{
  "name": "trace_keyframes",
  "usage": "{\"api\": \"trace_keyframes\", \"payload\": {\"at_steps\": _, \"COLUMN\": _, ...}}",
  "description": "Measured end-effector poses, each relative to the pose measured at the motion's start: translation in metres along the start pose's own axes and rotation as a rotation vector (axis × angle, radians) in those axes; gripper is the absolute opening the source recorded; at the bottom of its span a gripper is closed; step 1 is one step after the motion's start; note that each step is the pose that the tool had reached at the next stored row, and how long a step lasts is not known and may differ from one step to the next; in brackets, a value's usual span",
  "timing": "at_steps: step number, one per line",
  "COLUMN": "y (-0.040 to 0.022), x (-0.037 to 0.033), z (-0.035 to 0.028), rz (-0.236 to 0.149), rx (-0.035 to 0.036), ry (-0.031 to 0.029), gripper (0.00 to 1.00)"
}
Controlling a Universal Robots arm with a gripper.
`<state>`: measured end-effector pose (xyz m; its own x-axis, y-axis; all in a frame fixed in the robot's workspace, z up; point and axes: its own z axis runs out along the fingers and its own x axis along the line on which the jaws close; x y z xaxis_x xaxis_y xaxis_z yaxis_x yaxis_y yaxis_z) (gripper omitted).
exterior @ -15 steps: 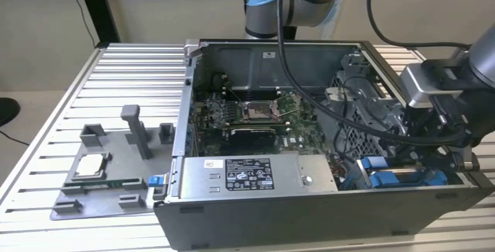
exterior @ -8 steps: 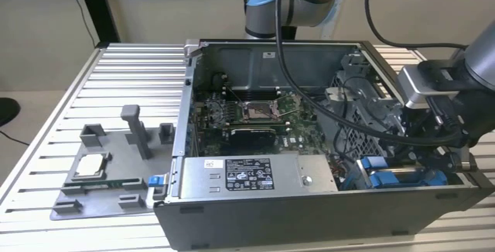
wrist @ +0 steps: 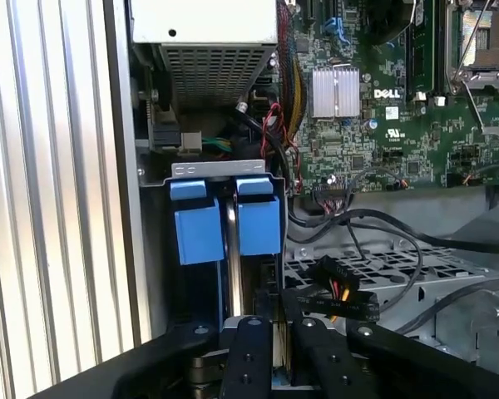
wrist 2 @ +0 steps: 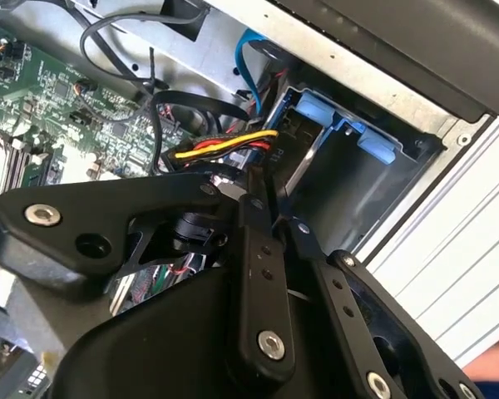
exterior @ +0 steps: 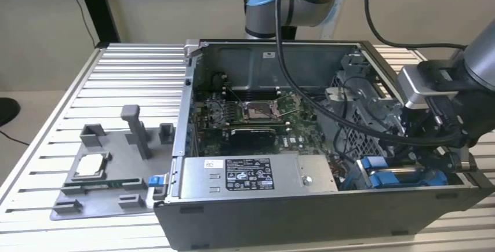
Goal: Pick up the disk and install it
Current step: 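Insert the second disk wire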
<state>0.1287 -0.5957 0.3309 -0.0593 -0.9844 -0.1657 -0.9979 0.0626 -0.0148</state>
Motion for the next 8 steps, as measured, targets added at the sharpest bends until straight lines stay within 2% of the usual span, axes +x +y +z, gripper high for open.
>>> {"api": "trace_keyframes", "payload": {"at_steps": 1, "y": 0.0000, "x": 0.0000, "z": 0.0004, "rz": 0.000, "rx": 0.0000, "ry": -0.0014, "gripper": 1.00}}
{"api": "trace_keyframes", "payload": {"at_steps": 3, "y": 0.0000, "x": -0.0003, "z": -0.0014, "rz": 0.000, "rx": -0.0006, "ry": -0.0031, "gripper": 1.00}}
{"api": "trace_keyframes", "payload": {"at_steps": 5, "y": -0.0001, "x": -0.0014, "z": -0.0083, "rz": 0.000, "rx": -0.0013, "ry": -0.0004, "gripper": 1.00}}
{"api": "trace_keyframes", "payload": {"at_steps": 8, "y": -0.0003, "x": -0.0035, "z": -0.0206, "rz": 0.000, "rx": -0.0019, "ry": 0.0001, "gripper": 1.00}}
